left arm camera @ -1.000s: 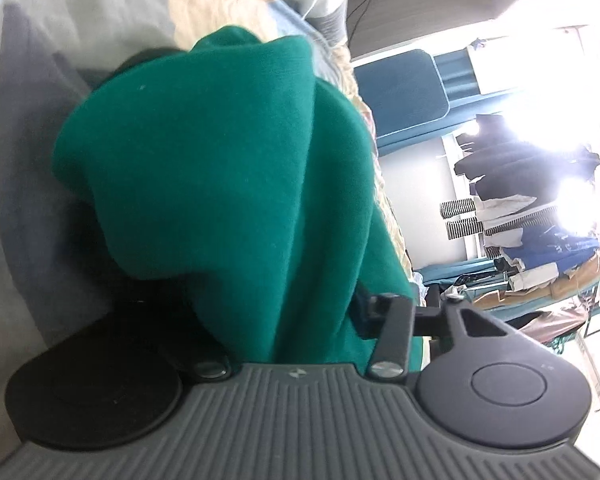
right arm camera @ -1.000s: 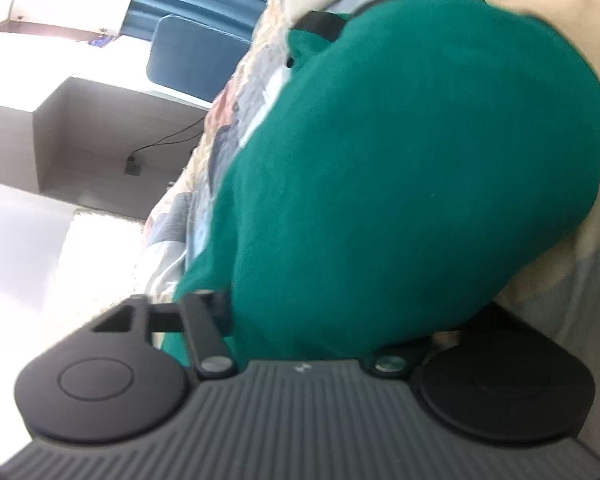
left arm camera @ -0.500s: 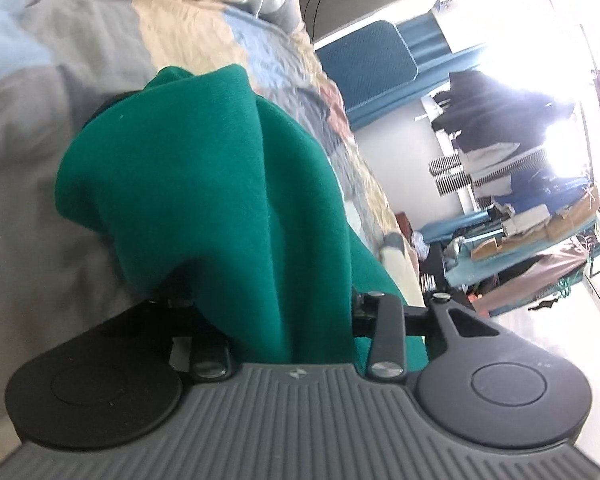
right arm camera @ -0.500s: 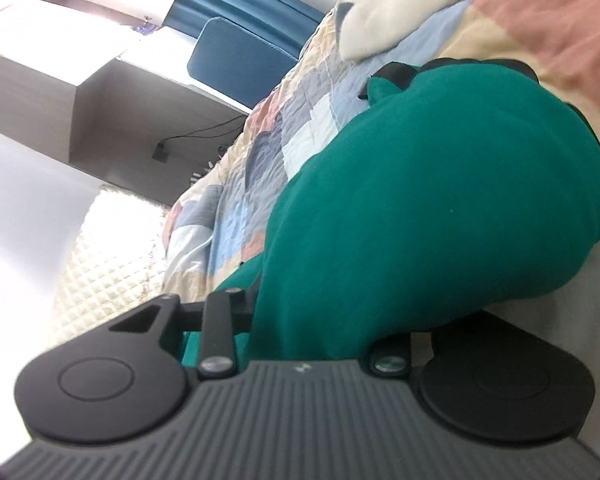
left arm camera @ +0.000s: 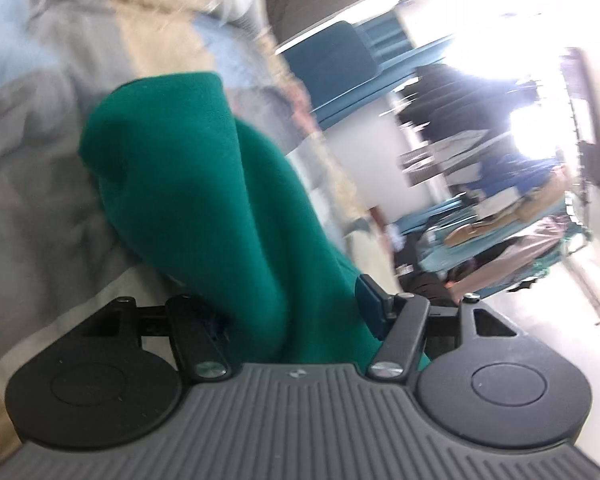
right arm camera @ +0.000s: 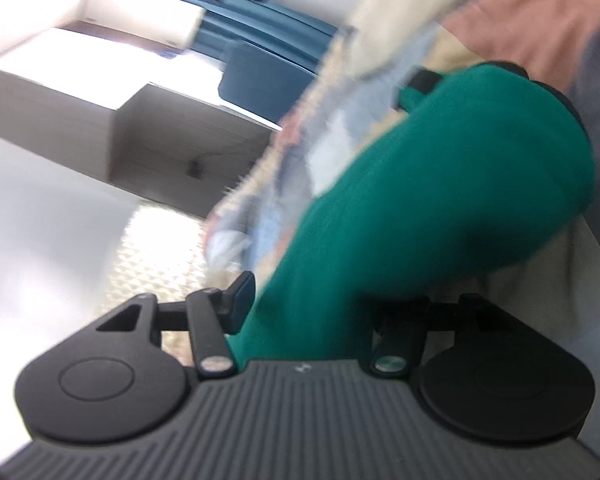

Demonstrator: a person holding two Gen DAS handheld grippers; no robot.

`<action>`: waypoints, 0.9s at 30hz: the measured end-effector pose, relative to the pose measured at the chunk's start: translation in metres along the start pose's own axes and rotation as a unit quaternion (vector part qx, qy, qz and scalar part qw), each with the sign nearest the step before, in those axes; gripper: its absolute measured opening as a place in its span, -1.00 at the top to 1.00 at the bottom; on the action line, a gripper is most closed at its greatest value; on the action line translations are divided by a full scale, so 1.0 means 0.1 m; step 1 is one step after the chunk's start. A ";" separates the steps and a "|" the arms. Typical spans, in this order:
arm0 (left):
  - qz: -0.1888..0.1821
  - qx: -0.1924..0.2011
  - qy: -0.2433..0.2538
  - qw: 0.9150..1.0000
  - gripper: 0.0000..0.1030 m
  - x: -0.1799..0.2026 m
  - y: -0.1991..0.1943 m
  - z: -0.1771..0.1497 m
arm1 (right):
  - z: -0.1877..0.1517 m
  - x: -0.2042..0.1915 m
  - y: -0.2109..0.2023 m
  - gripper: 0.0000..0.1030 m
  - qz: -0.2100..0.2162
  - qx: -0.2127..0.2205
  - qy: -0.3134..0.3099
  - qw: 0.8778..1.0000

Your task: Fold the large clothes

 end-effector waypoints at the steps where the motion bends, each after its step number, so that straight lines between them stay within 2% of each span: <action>1: -0.008 0.006 0.004 1.000 -0.32 0.03 -0.01 0.02 | 0.03 -0.04 0.00 -0.22 0.010 0.008 -0.008 1.000; 5: -0.017 0.017 0.030 0.999 -0.34 0.11 0.06 0.11 | 0.18 -0.19 0.13 -0.22 0.019 0.028 -0.043 0.998; 11: -0.011 0.021 0.078 0.997 -0.38 0.30 0.37 0.33 | 0.39 -0.39 0.40 -0.22 -0.006 0.033 -0.103 0.994; 15: 0.001 0.029 0.123 0.992 -0.41 0.36 0.62 0.48 | 0.49 -0.47 0.53 -0.22 -0.026 0.029 -0.150 0.988; 20: 0.024 0.030 0.190 0.981 -0.44 0.42 1.05 0.66 | 0.66 -0.58 0.83 -0.22 -0.054 0.027 -0.225 0.972; 27: 0.064 -0.015 0.241 0.968 -0.44 0.26 1.84 0.95 | 0.75 -0.57 1.49 -0.20 -0.091 -0.009 -0.322 0.942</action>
Point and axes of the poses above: each gripper's, at about its wrist camera, not at the fingertips, and y roughly the way its jaws point, x to its right, z to its top, the point moved 3 cm from there along y, roughly the way its jaws point, and after that the axes turned 5 degrees about -z, right-handed, at the moved point
